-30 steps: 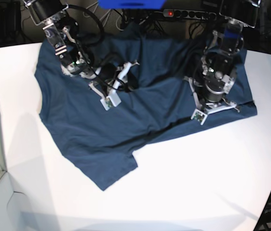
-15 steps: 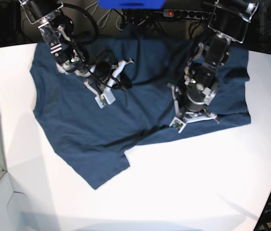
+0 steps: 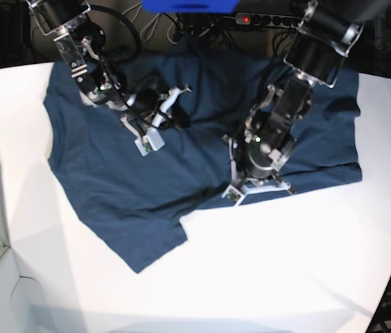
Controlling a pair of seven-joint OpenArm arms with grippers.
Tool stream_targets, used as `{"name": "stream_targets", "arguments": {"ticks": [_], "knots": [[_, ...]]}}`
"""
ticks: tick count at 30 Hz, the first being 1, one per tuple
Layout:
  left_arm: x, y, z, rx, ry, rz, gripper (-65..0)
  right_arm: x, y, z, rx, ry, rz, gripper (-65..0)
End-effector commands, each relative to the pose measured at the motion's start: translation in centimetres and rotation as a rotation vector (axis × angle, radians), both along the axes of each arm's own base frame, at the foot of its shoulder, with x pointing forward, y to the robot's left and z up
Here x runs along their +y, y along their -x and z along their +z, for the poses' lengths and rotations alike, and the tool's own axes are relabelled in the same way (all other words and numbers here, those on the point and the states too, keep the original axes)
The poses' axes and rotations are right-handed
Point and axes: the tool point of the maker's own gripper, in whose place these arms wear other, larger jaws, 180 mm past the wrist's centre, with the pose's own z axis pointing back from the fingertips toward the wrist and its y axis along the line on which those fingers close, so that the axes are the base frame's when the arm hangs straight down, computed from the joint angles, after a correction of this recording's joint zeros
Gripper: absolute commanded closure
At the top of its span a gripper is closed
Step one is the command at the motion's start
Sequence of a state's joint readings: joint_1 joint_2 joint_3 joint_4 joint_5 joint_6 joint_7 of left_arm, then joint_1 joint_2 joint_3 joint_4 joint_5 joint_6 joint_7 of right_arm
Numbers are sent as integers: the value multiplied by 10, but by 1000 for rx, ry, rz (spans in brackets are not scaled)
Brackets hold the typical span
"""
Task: Layout the t-shirt on the table in an organized manner, then fold the t-shirt properly
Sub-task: 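Drag the shirt body with the left gripper toward the hem, smoothing it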
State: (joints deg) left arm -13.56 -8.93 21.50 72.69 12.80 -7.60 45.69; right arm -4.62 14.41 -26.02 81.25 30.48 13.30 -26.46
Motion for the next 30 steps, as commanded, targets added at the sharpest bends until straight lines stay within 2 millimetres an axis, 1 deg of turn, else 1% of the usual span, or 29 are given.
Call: {"name": "stream_targets", "arguments": {"ticks": [1, 4, 7, 8, 9, 11, 14, 17, 20, 21, 23, 28, 29, 30], "knots": [[-1, -18, 16, -46, 7, 5, 0, -28, 26, -35, 127, 173, 18, 0], [-3, -29, 18, -66, 12, 0, 0, -34, 26, -36, 127, 187, 19, 0], [2, -41, 16, -102, 25, -11, 0, -37, 27, -36, 128, 192, 20, 0], [5, -45, 12, -105, 25, -10, 0, -39, 27, -37, 128, 196, 20, 0], [8, -50, 10, -111, 25, -8, 0, -42, 28, -38, 130, 204, 21, 0], [20, -57, -5, -96, 16, -2, 0, -43, 34, -40, 137, 205, 21, 0], [33, -73, -16, -105, 25, 3, 0, -46, 36, -41, 123, 197, 10, 0], [45, -88, -19, -125, 37, 8, 0, -53, 39, -43, 118, 208, 8, 0], [52, -110, -1, -189, 75, 29, 0, -56, 44, -46, 131, 214, 9, 0], [56, -117, 7, -214, 92, 45, 0, -60, 46, -47, 134, 224, 10, 0], [62, -134, 28, -268, 117, 72, 0, -64, 49, -49, 140, 232, 12, 0], [71, -165, 70, -350, 118, 86, 0, -67, 52, -50, 145, 238, 13, 0], [73, -169, 77, -361, 115, 88, 0, -69, 52, -50, 144, 242, 14, 0], [80, -171, 81, -370, 105, 93, 0, -72, 52, -50, 144, 249, 13, 0]]}}
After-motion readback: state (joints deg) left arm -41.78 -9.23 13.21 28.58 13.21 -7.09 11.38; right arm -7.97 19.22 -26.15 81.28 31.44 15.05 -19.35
